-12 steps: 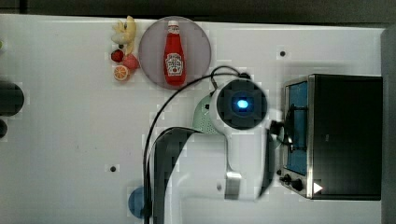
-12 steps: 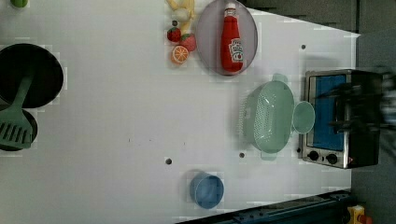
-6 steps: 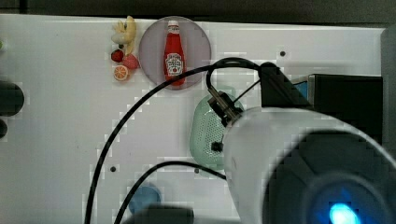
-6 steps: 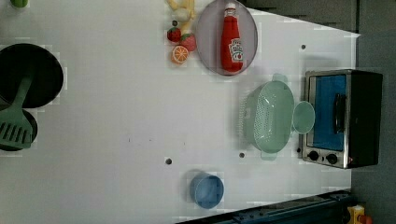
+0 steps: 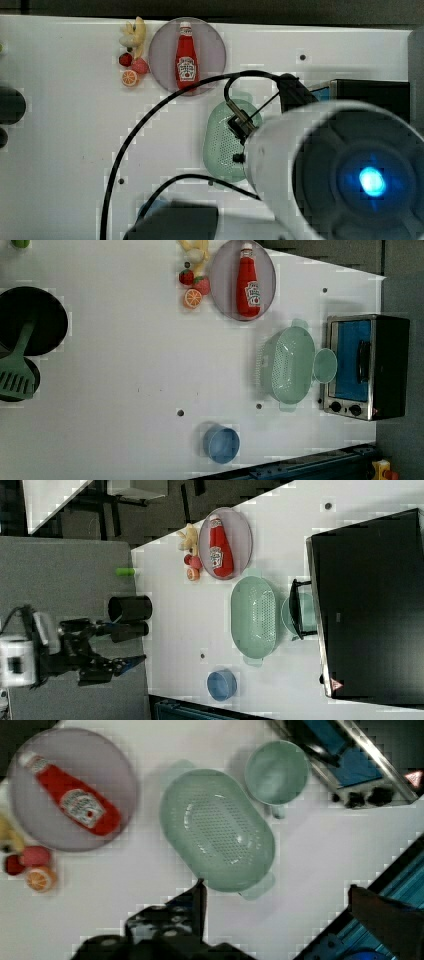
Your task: Drag strainer left to right.
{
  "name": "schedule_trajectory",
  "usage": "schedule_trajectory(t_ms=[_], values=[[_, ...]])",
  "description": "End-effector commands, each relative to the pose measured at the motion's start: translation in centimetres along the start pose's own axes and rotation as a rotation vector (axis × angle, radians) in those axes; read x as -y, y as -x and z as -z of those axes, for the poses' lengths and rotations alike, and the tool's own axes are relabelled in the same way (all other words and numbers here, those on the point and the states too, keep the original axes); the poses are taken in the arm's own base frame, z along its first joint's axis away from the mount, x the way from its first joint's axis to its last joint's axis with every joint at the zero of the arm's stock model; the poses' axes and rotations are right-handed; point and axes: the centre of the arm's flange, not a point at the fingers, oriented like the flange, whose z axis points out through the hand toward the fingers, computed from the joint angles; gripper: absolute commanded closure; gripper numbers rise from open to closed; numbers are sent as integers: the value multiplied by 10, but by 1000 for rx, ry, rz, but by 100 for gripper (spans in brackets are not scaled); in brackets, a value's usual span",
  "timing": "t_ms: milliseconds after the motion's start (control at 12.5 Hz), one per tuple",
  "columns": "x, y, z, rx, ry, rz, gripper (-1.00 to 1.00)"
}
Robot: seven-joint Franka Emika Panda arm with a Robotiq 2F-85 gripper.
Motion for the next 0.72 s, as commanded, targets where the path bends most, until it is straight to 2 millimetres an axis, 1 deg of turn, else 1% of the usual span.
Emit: schedule_trajectory(t_ms=[80, 720], values=[[16, 0, -23, 30, 30, 74, -100], [21, -4, -33, 44, 44, 75, -100]])
